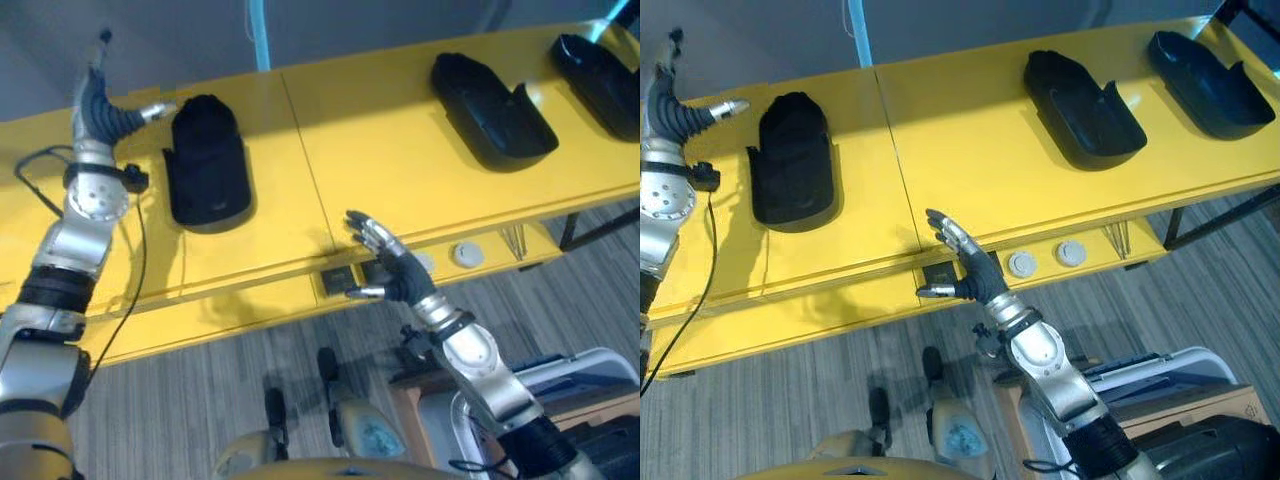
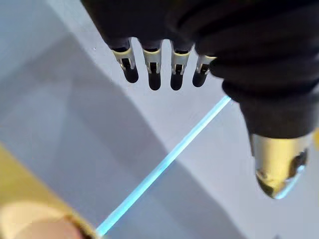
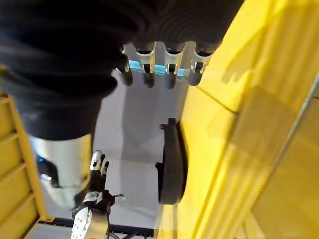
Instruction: Move parts from the plastic box to the shelf.
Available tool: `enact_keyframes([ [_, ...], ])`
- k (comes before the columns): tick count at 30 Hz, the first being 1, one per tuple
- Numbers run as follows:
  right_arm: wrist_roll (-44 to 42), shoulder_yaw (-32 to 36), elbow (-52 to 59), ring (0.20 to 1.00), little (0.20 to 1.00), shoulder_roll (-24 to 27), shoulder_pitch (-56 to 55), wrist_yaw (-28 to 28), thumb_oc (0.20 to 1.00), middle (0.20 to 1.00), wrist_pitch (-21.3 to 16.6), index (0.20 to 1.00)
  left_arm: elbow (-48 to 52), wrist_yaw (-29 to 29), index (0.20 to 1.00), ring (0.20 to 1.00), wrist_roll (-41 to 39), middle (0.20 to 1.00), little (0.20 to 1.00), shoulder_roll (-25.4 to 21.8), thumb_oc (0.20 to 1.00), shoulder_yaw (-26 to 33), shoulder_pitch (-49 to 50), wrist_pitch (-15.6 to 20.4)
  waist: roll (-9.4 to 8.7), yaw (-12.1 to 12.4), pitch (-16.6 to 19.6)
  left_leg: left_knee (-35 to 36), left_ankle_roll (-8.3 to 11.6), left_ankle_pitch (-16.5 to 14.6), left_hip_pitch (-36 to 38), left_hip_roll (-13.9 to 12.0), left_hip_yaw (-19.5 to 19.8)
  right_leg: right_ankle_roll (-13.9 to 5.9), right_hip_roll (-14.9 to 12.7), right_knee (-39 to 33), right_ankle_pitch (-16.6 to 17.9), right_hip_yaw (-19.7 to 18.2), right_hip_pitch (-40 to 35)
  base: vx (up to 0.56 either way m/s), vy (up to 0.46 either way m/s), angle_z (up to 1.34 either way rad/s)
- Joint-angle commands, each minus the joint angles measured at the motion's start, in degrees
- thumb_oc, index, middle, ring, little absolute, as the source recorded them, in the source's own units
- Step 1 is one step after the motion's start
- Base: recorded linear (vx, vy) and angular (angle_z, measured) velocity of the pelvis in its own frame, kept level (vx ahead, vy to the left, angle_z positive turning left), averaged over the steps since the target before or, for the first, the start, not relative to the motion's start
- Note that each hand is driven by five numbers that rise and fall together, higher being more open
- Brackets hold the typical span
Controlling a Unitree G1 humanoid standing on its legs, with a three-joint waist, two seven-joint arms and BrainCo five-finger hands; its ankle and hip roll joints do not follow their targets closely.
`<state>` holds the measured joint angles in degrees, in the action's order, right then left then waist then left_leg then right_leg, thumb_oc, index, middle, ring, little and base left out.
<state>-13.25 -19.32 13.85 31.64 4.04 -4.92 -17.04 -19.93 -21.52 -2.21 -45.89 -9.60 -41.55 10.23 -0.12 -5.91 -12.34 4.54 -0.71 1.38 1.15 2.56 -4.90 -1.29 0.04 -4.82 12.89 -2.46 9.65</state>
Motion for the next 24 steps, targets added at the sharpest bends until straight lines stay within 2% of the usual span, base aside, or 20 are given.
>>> enact_keyframes([
  [1, 0.52, -1.32, -2.33, 1.0, 1.0, -0.3, -0.53, -2.4, 1.0, 1.0, -1.33, 1.0, 5.64, -1.7, 1.0, 1.0, -0.53, 1.0, 1.0, -0.77, 1.0, 5.47, 8.02, 5.6, 0.67, 1.74, 7.36, 0.46, 1.71, -4.43, -0.71, -1.94, 2.91, -4.71, -1.93, -0.12, -11.23, -0.84, -8.08, 0.04, 0.035, -0.06],
  [2, 2.2, -2.44, -3.58, 1.0, 1.0, -0.75, 2.02, -2.93, 1.0, 1.0, -0.78, 1.0, 12.24, -0.83, 1.0, 1.0, -1.46, 1.0, 1.0, 2.9, 1.0, 9.18, 16.26, 8.49, 0.05, 2.82, 8.48, 0.46, 1.54, -4.83, 0.3, -1.93, 2.84, -4.58, -2.16, -0.05, -11.54, -0.64, -9.15, 0.05, 0.032, -0.08],
  [4, 2.83, -4.24, -5.43, 1.0, 1.0, -1.82, 4.87, -2.79, 1.0, 1.0, -0.49, 1.0, 17.52, -0.32, 1.0, 1.0, -2.25, 1.0, 1.0, 8.17, 1.0, 11.43, 22.99, 10.26, -0.42, 3.4, 9.44, 0.46, 1.37, -5.35, 1.39, -1.9, 2.87, -4.38, -2.3, 0.03, -11.86, -0.6, -10.14, 0.05, 0.022, -0.06],
  [5, 2.86, -4.52, -5.61, 1.0, 1.0, -1.77, 4.98, -2.73, 1.0, 1.0, -0.56, 1.0, 17.95, -0.28, 1.0, 1.0, -2.15, 1.0, 1.0, 8.34, 1.0, 11.76, 23.5, 10.12, -0.31, 3.29, 9.45, 0.46, 1.36, -5.4, 1.51, -1.91, 2.82, -4.38, -2.3, 0.03, -11.89, -0.65, -10.24, 0.0, 0.0, 0.0],
  [7, 2.27, -5.51, -7.45, 1.0, 1.0, -3.22, 7.27, -2.31, 1.0, 1.0, -0.24, 1.0, 21.49, 1.25, 1.0, 1.0, -3.45, 1.0, 1.0, 12.27, 1.0, 12.49, 28.49, 11.15, -0.64, 3.97, 10.06, 0.46, 1.17, -5.64, 2.28, -1.79, 3.01, -4.2, -2.51, 0.06, -12.09, -0.5, -11.04, 0.0, 0.019, 0.07],
  [10, 1.64, -6.77, -10.15, 1.0, 1.0, -5.64, 9.64, -1.57, 1.0, 1.0, 0.41, 1.0, 24.39, 4.0, 1.0, 1.0, -4.95, 1.0, 1.0, 17.39, 1.0, 12.62, 37.96, 10.79, -1.37, 5.97, 10.43, 0.46, 1.0, -5.01, 2.56, -1.54, 3.76, -3.83, -2.92, 0.23, -11.9, 0.76, -11.83, -0.03, 0.018, 0.08],
  [12, 1.49, -7.01, -10.57, 1.0, 1.0, -5.98, 9.7, -1.4, 1.0, 1.0, 0.57, 1.0, 24.7, 4.22, 1.0, 1.0, -4.84, 1.0, 1.0, 17.86, 1.0, 12.59, 39.67, 10.33, -1.49, 6.24, 10.51, 0.46, 0.94, -4.93, 2.52, -1.47, 4.13, -3.75, -3.01, 0.26, -11.91, 1.21, -11.92, -0.01, 0.007, 0.16],
  [13, 1.39, -7.11, -11.23, 0.2, 0.2, -6.3, 9.71, -1.29, 0.2, 0.2, 0.92, 0.2, 24.71, 4.73, 1.0, 1.0, -4.67, 1.0, 1.0, 18.48, 1.0, 12.64, 41.63, 9.9, -1.59, 6.86, 10.45, 0.46, 0.89, -4.85, 2.44, -1.46, 4.46, -3.71, -3.15, 0.26, -11.95, 1.68, -12.12, 0.0, -0.005, 0.24],
  [17, 0.94, -7.74, -15.44, 0.2, 0.2, -8.95, 9.95, 1.08, 0.2, 0.2, 1.49, 0.2, 23.46, 5.54, 1.0, 1.0, -9.72, 1.0, 1.0, 22.17, 1.0, 12.34, 46.38, 8.87, -1.69, 8.7, 10.19, 0.46, 0.75, -5.06, 2.56, -1.17, 6.57, -3.7, -3.55, 0.14, -12.54, 3.79, -13.19, 0.01, 0.003, 0.29],
  [22, 2.78, -8.66, -20.12, 0.2, 0.2, -10.89, 12.47, 3.02, 0.2, 0.2, 2.07, 0.2, 21.65, 8.52, 1.0, 1.0, -12.1, 1.0, 1.0, 22.1, 1.0, 9.67, 48.07, 7.97, -1.81, 10.78, 9.62, 0.46, 0.69, -4.53, 2.12, -0.81, 9.05, -3.78, -3.87, 0.27, -12.76, 6.11, -13.71, -0.01, -0.003, 0.28],
  [24, 0.87, -8.06, -22.86, 0.2, 0.2, -12.28, 13.5, 4.27, 0.2, 0.2, 2.14, 0.2, 21.82, 9.5, 1.0, 1.0, -12.19, 1.0, 1.0, 21.47, 1.0, 8.47, 48.56, 7.57, -1.77, 11.83, 9.3, 0.46, 0.69, -4.24, 1.77, -0.6, 10.33, -3.8, -3.98, 0.27, -12.92, 7.15, -13.76, 0.01, -0.004, 0.26],
])
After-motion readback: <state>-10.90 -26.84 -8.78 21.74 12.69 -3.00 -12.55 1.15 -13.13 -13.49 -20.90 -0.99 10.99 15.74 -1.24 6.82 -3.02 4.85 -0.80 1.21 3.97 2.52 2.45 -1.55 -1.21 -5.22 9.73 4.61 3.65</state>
